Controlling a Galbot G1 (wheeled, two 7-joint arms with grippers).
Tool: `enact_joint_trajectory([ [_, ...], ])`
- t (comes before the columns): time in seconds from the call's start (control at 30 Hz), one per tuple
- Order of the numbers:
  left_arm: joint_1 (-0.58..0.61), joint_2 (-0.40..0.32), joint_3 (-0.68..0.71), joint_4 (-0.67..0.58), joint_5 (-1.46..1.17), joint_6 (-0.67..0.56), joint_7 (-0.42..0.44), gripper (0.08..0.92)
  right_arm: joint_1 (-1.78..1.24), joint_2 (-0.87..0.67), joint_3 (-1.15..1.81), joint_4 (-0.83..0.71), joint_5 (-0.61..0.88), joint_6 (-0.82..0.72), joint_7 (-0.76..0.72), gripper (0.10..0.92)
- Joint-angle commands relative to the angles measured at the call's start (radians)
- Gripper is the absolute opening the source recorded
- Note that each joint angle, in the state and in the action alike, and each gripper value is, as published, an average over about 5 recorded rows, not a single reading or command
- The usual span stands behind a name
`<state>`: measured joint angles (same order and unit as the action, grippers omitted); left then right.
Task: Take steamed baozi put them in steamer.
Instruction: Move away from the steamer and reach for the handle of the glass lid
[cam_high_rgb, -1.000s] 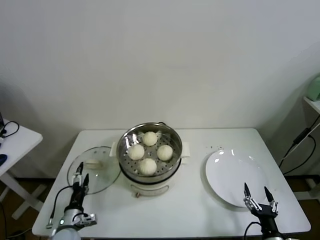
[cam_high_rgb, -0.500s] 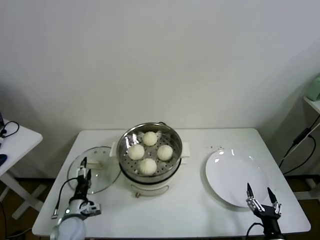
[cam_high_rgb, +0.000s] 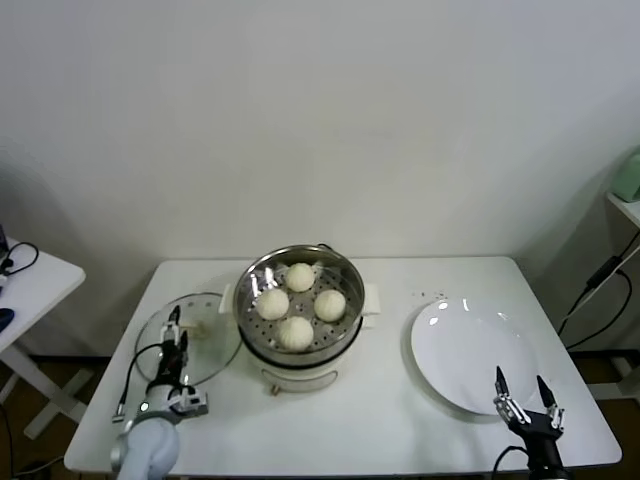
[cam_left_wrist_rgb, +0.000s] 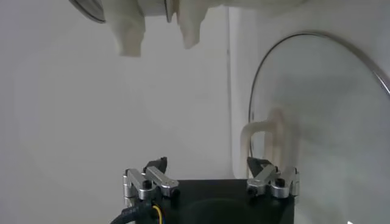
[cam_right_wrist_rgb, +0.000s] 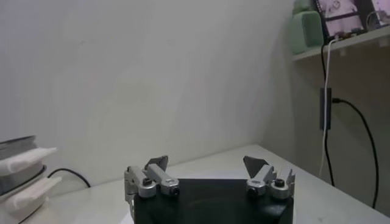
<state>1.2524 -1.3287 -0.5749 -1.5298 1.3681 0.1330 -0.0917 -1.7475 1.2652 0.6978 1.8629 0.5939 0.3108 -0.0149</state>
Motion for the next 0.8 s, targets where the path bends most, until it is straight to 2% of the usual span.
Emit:
enact_joint_trajectory([
  [0.03,-0.037,-0.003,0.011,0.047,0.005,0.006,0.012,0.823,-0.002,0.004,0.001,0.004,-0.002,-0.002,-0.003,0.823],
  [0.8,-0.126,-0.003,0.028,0.176,0.010,-0.004,-0.039,0.823,-0.021,0.034,0.012,0.013,-0.003,0.013,-0.006,0.823],
])
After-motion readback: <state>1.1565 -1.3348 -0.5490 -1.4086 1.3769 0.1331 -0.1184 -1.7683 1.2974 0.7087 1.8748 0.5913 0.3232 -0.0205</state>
